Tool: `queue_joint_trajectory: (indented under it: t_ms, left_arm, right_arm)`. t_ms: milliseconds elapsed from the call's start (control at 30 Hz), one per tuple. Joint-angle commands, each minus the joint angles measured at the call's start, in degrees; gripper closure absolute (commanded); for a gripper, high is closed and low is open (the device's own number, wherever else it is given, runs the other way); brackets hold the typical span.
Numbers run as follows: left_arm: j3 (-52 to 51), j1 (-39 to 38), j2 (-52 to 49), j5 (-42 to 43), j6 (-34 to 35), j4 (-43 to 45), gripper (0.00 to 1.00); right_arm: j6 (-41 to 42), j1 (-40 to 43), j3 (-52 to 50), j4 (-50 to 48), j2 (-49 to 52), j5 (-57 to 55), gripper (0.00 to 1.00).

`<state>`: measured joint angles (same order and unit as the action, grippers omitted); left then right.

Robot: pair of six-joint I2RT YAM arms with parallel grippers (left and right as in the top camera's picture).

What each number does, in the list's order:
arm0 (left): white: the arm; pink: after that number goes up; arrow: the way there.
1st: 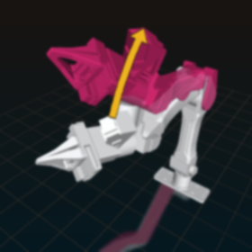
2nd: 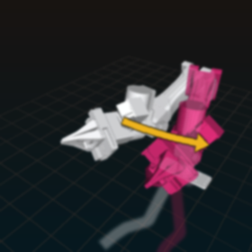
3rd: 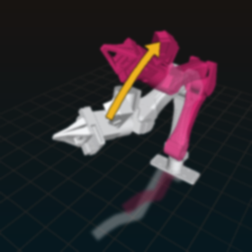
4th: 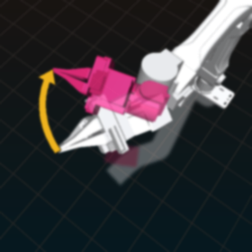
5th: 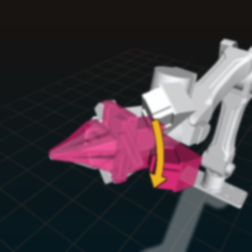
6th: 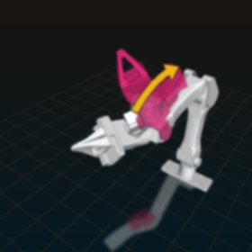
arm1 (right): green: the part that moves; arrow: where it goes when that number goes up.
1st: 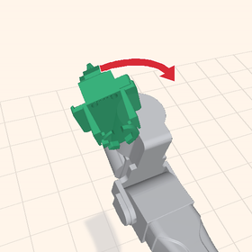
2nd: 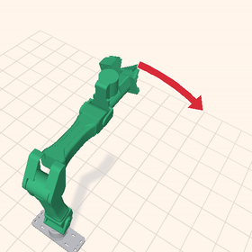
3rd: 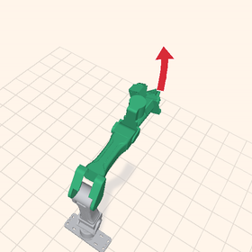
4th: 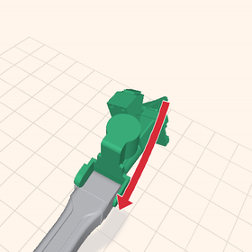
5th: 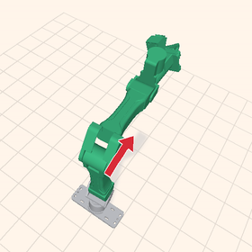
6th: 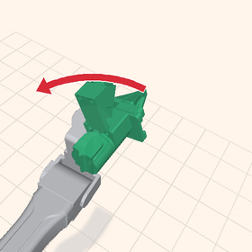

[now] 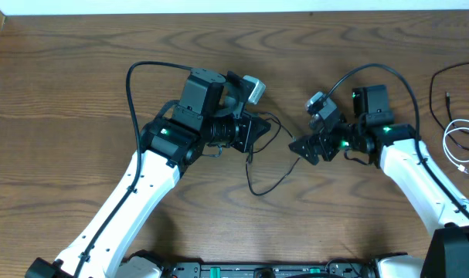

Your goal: Untangle cables

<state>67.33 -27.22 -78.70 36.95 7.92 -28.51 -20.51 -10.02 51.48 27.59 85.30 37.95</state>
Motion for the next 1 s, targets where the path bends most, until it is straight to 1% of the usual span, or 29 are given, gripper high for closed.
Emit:
queue_joint_trajectory:
  t_ms: [0,67,200,367,433,500,533,633,700,767,833,900,967]
  left_arm:
    - [1.38,-0.09,0.50,-0.13,0.96,1.11,0.92]
    - [1.38,-0.09,0.50,-0.11,1.20,1.51,0.92]
    - [1.38,-0.09,0.50,-0.02,4.13,3.04,0.93]
    - [1.38,-0.09,0.72,0.15,8.37,6.60,0.93]
    - [1.38,-0.09,0.92,1.44,9.38,7.93,0.93]
    - [1.38,-0.09,1.03,4.76,9.38,9.70,0.93]
    - [1.38,-0.09,1.03,6.23,9.86,10.51,0.93]
    - [1.38,-0.09,1.05,8.39,11.78,12.22,0.93]
    - [1.38,-0.09,1.09,8.98,11.98,12.39,0.93]
    - [1.38,-0.07,1.14,8.94,11.91,12.33,0.92]
    - [1.38,0.02,1.14,8.90,11.76,12.33,0.93]
    - [1.38,0.37,1.14,8.41,10.75,11.78,0.92]
    - [1.38,0.92,1.14,5.44,10.58,9.86,0.93]
  right_arm:
    - [-1.40,-1.16,-1.81,-0.42,0.50,3.34,0.12]
    - [-1.42,-1.33,-2.16,-0.48,0.50,4.35,0.12]
    - [-1.40,-1.33,-2.34,-1.36,0.50,8.24,0.14]
    - [-1.38,-1.49,-2.71,-1.84,0.83,8.94,0.20]
    - [-1.38,-1.51,-3.02,-3.15,1.42,8.92,0.24]
    - [-1.36,-1.66,-3.34,-4.55,2.21,8.90,0.32]
    - [-1.20,-1.66,-3.50,-5.42,2.84,8.79,0.38]
    - [1.46,-1.70,-3.61,-7.87,4.55,8.59,0.47]
    - [3.30,-1.70,-3.61,-9.62,5.79,8.48,0.58]
    - [4.44,-1.70,-3.61,-11.21,7.13,7.54,0.72]
    - [7.17,-1.70,-3.61,-12.26,8.13,3.69,0.85]
    - [9.46,-1.70,-3.61,-12.39,8.44,0.02,0.93]
    - [10.64,-1.64,-3.61,-12.37,8.46,-3.02,0.96]
